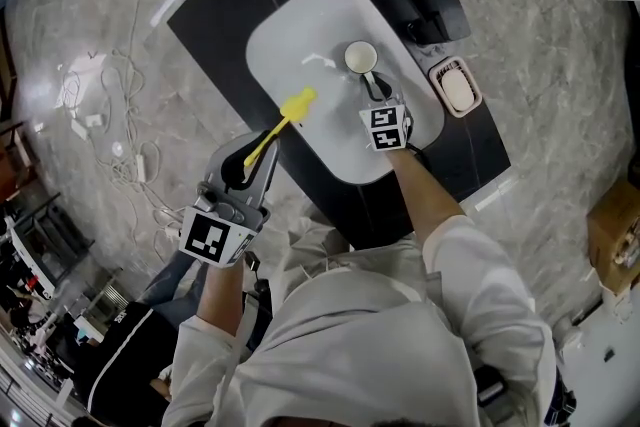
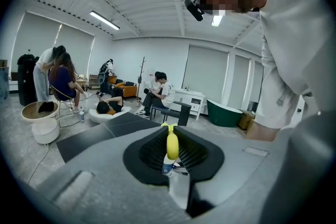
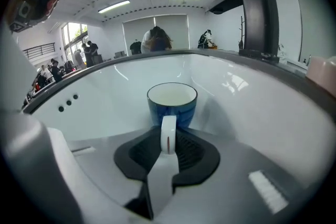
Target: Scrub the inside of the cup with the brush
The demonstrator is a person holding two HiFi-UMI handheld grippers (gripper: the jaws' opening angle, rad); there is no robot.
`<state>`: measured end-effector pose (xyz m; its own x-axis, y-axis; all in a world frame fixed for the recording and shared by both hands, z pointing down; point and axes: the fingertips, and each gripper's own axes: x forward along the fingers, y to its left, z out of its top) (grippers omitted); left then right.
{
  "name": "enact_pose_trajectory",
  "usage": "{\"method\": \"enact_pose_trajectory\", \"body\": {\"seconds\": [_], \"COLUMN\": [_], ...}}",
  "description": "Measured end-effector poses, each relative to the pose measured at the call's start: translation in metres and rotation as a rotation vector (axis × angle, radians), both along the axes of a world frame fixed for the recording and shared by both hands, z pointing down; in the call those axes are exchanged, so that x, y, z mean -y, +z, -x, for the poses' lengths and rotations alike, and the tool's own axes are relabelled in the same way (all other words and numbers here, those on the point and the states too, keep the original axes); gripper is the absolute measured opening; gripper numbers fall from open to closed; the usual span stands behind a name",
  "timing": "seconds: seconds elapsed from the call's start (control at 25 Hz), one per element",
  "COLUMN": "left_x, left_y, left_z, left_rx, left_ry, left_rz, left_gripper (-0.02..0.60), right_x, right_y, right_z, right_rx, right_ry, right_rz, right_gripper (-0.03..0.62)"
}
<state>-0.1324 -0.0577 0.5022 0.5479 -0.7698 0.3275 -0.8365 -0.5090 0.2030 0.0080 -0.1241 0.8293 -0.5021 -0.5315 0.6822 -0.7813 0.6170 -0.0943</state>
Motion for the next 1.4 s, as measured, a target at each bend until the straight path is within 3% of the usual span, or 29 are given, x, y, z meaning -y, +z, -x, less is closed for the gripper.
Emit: {"method": "enact_pose_trajectory", "body": {"seconds": [0.72,0.76,0.88,0.96,1.4], "left_x": [-0.008,-0.008,-0.007,-0.007,-0.01], "left_y": [-0.005,-0.005,-0.006,-0.006,-0.008], "left_z": [-0.001,-0.001,0.0,0.0,0.005], "left_rx": [-0.003,-0.003,-0.005,-0.005,-0.004], "left_ry": [0.0,0.0,0.001,0.001,0.001], "left_rz": [-0.001,-0.001,-0.005,-0.008,-0.008], "left_gripper": [0.035,0.035,0.035,0.035,0.035], "right_x": [-0.007,-0.008,-0.008,-0.008,-0.009], "right_y": [0.003,0.004,0.006,0.007,0.006], "right_z": [0.0,0.001,0.005,0.007,0.008], "right_rx": [-0.059,-0.056,-0.048,-0.049,-0.075], "right_ry": [-0.024,-0.026,-0.03,-0.035,-0.041], "right_rz": [0.054,0.065,0.097,0.108,0.106], "right_gripper": [0.071,0.079,0.19,0.207,0.196]}}
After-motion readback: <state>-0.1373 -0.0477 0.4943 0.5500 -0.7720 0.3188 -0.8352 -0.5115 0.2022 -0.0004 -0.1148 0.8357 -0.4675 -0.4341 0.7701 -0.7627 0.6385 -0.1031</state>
